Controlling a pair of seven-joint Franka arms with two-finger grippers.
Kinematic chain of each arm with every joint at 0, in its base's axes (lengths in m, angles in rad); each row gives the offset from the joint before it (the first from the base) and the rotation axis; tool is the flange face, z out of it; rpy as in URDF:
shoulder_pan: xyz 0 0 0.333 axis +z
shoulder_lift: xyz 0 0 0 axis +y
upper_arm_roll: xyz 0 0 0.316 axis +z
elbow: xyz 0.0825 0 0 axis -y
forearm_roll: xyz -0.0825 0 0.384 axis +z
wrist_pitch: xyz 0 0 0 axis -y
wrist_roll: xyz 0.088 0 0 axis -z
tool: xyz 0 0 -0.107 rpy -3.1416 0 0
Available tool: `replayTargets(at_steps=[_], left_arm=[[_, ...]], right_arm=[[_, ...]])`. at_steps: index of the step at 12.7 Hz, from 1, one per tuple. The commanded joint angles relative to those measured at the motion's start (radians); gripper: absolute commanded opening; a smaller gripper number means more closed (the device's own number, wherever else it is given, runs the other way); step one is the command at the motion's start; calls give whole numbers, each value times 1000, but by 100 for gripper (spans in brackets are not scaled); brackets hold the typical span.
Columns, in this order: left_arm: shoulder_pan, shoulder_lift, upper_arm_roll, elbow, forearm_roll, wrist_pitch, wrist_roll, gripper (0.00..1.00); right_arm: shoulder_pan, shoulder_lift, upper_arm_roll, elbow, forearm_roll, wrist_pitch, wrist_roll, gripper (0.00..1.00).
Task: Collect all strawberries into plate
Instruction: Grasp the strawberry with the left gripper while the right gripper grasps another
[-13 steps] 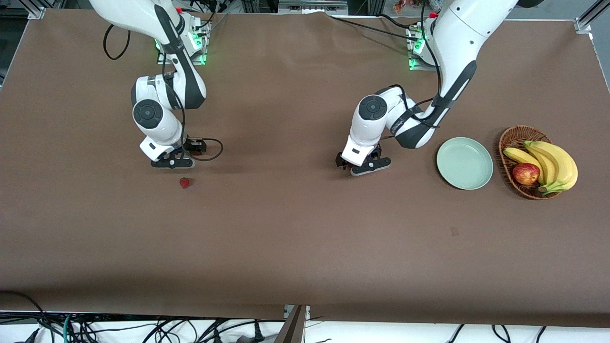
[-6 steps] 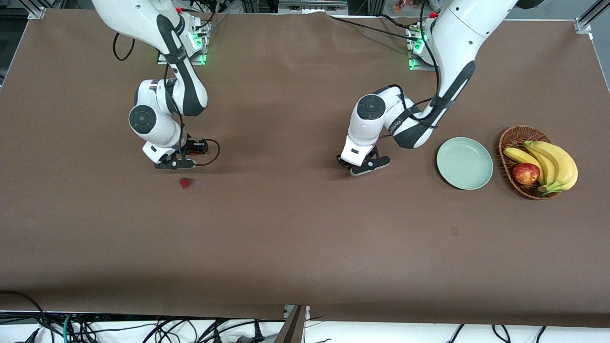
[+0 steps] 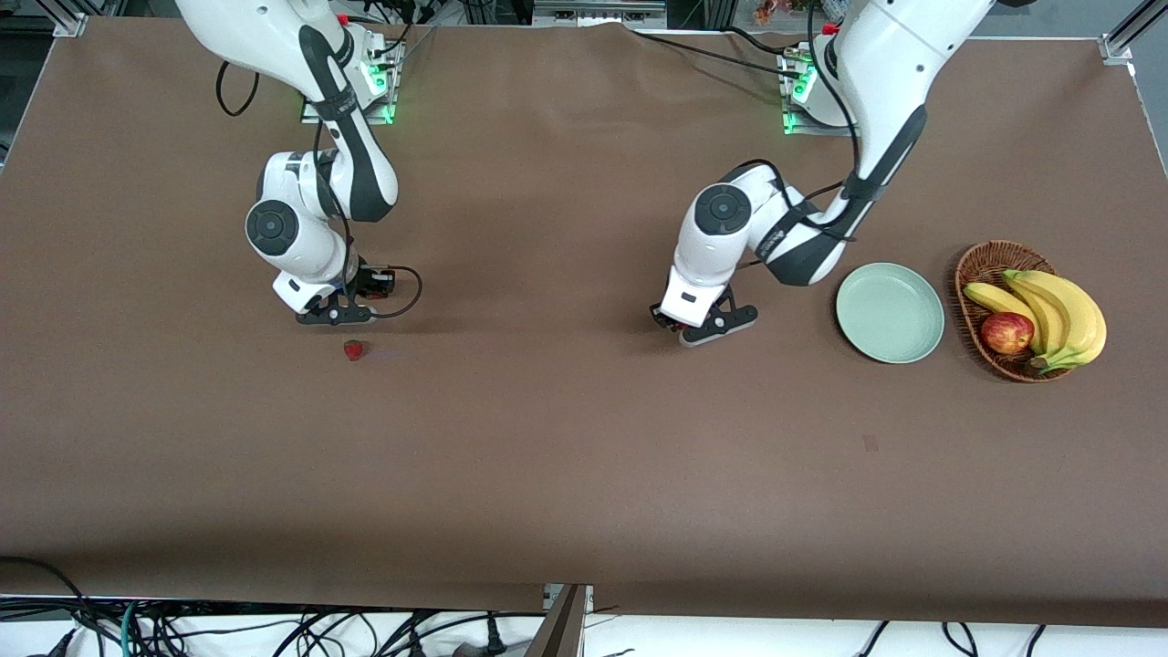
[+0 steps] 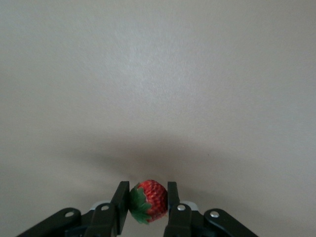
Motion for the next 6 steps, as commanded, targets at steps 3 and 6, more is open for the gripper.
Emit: replayTargets(at_steps=[3,6], left_arm=[[28,-255,223,-23,-346,-305,608,10],[29,-314,436,-37,-378,-425,981,10]], right_arm=[[21,-18,16,289,25,-373,158,8],[48,64,97,470,89,-398,321,10]])
